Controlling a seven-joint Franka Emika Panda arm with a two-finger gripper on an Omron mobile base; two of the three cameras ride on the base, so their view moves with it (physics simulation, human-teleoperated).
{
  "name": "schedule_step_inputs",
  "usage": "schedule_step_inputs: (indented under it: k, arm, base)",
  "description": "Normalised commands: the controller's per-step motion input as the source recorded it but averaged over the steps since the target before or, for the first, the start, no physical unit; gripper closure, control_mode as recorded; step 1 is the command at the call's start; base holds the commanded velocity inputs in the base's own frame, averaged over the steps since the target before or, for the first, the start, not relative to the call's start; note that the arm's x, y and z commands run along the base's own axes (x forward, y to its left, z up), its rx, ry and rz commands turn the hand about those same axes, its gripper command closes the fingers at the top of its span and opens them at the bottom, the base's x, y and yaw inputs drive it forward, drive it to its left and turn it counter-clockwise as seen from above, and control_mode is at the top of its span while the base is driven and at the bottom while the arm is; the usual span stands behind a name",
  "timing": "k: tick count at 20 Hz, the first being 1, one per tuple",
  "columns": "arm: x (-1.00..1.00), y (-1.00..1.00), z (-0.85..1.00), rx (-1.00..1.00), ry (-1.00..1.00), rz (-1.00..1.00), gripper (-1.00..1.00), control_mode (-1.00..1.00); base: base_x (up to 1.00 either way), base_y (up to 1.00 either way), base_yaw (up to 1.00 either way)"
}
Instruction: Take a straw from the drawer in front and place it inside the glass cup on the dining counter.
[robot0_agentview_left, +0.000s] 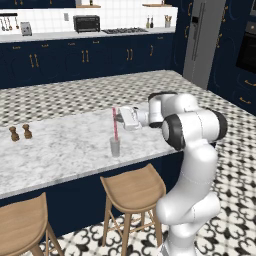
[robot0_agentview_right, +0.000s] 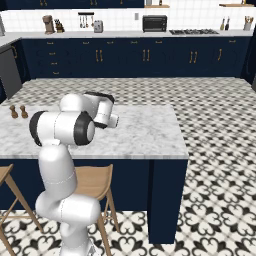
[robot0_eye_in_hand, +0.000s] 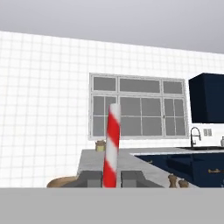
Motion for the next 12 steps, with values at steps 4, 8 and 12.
schedule_step_inputs:
  k: [4, 8, 12]
  arm:
    - [-0.01, 0.00, 0.14, 0.00, -0.03, -0.08, 1.00, -1.00]
    - [0.00, 0.00, 0.19, 0.00, -0.01, -0.08, 1.00, -1.00]
    - [0.02, 0.00, 0.00, 0.00, 0.00, -0.09, 1.00, -1.00]
  base:
    - [0.00, 0.00, 0.00]
    - [0.00, 0.00, 0.00]
    - [0.00, 0.00, 0.00]
